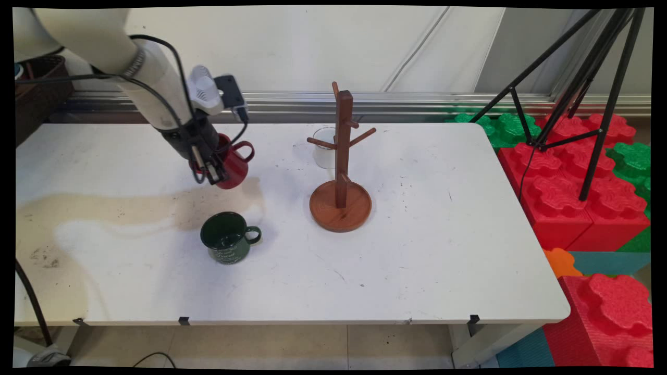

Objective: Place the picked object on the table

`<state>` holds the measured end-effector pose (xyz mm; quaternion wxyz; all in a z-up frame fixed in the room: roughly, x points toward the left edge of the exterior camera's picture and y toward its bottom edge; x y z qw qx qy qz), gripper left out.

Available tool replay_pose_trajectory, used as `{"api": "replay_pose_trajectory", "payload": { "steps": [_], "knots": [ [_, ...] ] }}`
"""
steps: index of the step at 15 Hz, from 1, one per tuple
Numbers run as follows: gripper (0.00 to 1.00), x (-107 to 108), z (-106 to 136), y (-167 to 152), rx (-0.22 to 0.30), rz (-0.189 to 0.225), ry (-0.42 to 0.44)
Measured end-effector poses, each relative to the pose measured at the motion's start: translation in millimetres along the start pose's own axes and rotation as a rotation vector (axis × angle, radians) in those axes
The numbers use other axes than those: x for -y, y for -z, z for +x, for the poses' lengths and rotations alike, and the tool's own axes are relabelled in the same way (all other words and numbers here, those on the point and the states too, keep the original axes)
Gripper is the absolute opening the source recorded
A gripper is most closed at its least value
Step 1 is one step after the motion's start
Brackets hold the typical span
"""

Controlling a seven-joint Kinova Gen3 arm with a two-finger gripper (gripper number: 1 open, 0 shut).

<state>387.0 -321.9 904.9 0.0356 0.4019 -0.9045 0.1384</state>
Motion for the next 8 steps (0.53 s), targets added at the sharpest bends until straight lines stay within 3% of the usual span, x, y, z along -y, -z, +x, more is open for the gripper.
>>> {"api": "replay_pose_trajectory", "payload": {
  "steps": [8],
  "knots": [
    [0.0, 7, 34, -44, 0.053, -0.006, 0.014]
  ]
}}
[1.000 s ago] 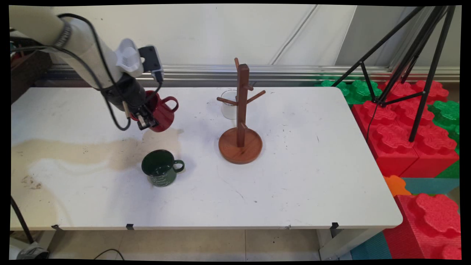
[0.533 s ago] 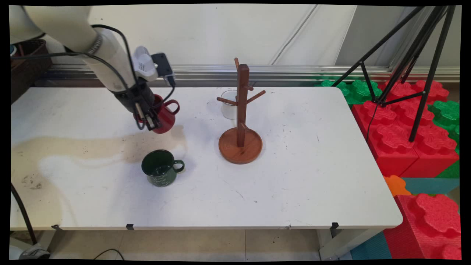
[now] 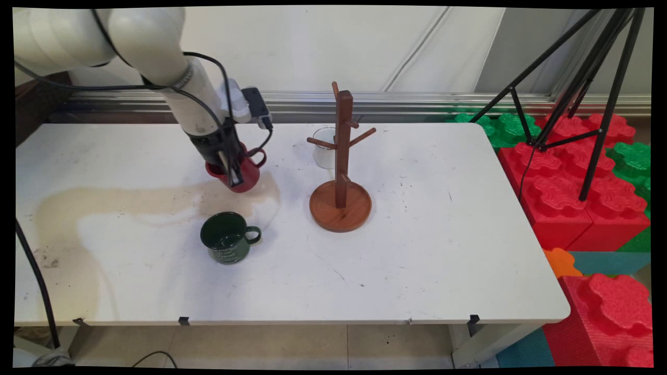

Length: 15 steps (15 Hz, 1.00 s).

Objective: Place the picked object on the table

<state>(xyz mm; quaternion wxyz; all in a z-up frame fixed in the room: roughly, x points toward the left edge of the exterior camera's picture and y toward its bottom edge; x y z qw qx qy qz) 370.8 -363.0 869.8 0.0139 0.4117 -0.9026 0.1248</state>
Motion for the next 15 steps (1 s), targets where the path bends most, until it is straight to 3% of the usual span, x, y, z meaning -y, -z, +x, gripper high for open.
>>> {"api": "replay_pose_trajectory", "payload": {
  "steps": [11, 12, 15],
  "knots": [
    [0.0, 0, 28, -33, 0.062, -0.032, 0.002],
    [1.0, 0, 30, -34, 0.066, -0.036, 0.002],
    [1.0, 0, 33, -37, 0.073, -0.042, 0.001]
  ]
}}
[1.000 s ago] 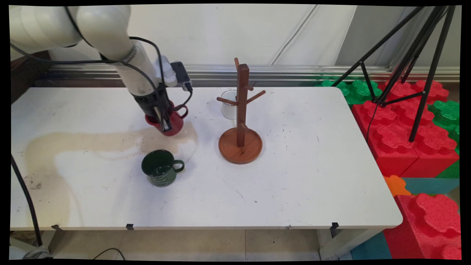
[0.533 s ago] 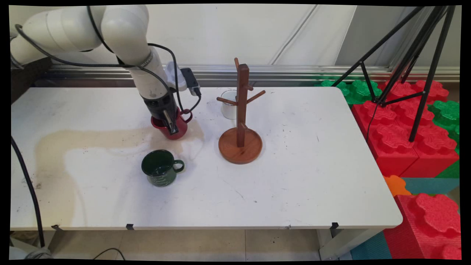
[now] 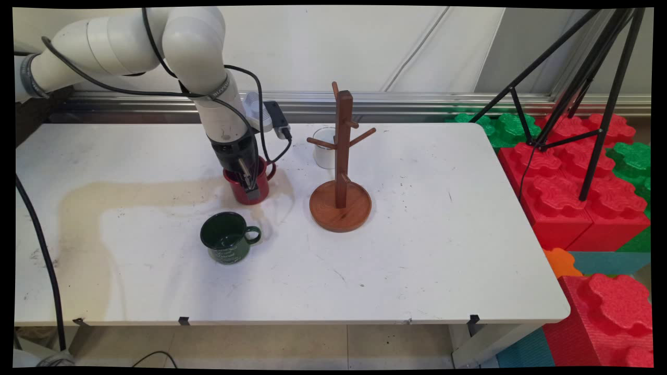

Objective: Place the picked object on the table

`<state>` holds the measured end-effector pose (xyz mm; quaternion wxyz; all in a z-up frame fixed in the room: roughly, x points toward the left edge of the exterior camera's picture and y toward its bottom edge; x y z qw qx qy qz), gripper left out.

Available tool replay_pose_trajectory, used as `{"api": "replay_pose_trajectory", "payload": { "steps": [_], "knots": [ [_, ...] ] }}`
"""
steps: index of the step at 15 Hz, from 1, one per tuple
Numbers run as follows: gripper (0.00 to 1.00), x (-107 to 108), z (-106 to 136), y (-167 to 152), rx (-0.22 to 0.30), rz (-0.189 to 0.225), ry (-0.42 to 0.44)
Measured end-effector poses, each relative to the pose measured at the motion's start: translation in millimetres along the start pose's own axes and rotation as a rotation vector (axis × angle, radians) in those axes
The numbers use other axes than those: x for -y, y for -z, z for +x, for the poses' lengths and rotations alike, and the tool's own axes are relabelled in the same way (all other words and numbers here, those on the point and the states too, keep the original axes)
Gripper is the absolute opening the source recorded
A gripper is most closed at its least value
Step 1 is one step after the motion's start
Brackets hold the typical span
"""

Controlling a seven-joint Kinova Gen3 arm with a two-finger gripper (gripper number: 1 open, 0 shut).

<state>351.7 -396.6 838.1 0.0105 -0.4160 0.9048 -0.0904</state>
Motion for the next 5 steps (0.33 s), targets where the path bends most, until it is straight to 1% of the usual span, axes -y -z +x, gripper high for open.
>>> {"api": "replay_pose_trajectory", "payload": {
  "steps": [5],
  "knots": [
    [1.0, -0.1, 3.3, 0.1, 0.005, -0.002, -0.012]
  ]
}}
